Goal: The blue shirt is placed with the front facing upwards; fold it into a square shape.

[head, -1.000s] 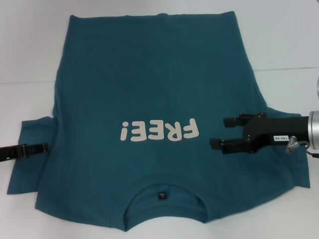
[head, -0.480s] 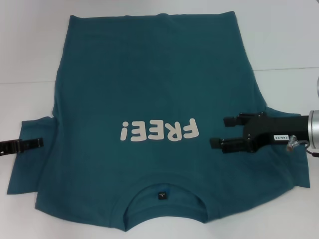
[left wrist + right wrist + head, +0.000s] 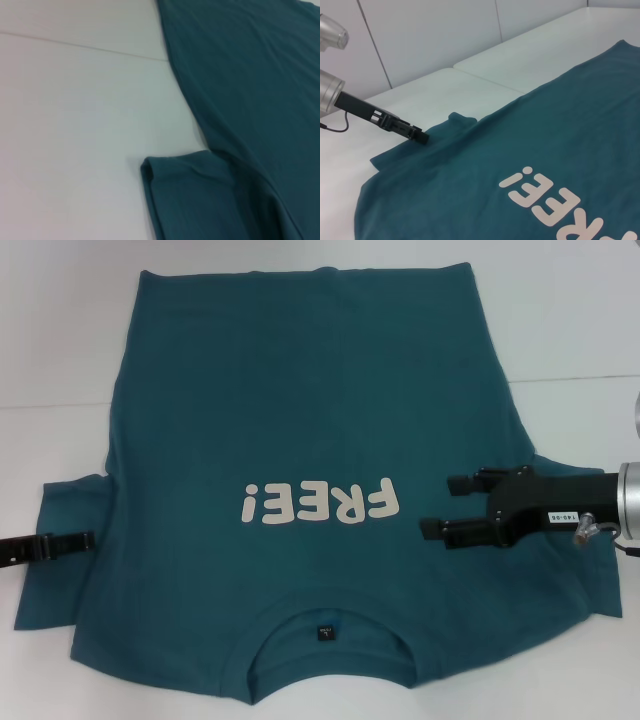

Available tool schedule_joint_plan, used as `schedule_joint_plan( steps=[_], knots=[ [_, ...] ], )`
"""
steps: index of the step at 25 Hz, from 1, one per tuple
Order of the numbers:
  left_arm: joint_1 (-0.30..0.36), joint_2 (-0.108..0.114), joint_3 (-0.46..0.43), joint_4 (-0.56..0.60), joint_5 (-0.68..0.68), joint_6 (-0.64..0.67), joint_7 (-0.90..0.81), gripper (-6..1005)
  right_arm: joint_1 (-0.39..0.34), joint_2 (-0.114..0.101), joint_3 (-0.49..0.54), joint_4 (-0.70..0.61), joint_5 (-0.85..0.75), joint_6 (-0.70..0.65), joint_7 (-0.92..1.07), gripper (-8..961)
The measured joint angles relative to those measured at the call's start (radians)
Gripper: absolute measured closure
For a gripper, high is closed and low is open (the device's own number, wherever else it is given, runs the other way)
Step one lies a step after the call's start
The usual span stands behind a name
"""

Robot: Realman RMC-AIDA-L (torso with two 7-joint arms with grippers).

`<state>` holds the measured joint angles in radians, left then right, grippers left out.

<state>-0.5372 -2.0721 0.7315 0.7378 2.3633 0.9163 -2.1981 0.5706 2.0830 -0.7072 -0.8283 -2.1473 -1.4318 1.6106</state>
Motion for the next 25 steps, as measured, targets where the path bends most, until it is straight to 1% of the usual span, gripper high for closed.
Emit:
schedule_joint_plan(
  steps=[3, 9, 11, 14, 15, 17, 21, 25],
  knots=[
    [-0.005, -0.002, 0.000, 0.001, 0.002, 0.014, -0.001, 67, 0.000, 0.000, 0.000, 0.000, -0.001, -0.001, 0.000, 38],
    [-0.008, -0.023, 0.000, 0.036, -0.001, 0.030, 0.004, 71, 0.000, 0.000, 0.000, 0.000, -0.002, 0.001, 0.008, 38],
    [-0.015, -0.020, 0.000, 0.029, 0.000, 0.030, 0.016, 72, 0.000, 0.000, 0.000, 0.000, -0.003, 0.002, 0.010, 38],
    [-0.030, -0.005, -0.001, -0.010, 0.000, 0.027, 0.025, 74, 0.000, 0.000, 0.000, 0.000, -0.004, 0.002, 0.011, 38],
    [-0.034, 0.001, -0.002, -0.023, 0.001, 0.024, 0.026, 134, 0.000, 0.000, 0.000, 0.000, -0.005, 0.002, 0.011, 38],
    [-0.037, 0.005, -0.002, -0.032, 0.003, 0.019, 0.026, 254, 0.000, 0.000, 0.000, 0.000, -0.005, 0.002, 0.011, 38],
    [-0.035, 0.005, -0.003, -0.028, 0.003, 0.010, 0.029, 350, 0.000, -0.002, 0.000, 0.000, -0.005, 0.002, 0.011, 38],
    [-0.031, -0.001, -0.001, -0.010, 0.002, 0.011, 0.030, 445, 0.002, -0.002, 0.000, 0.000, -0.005, 0.002, 0.011, 38]
  ],
)
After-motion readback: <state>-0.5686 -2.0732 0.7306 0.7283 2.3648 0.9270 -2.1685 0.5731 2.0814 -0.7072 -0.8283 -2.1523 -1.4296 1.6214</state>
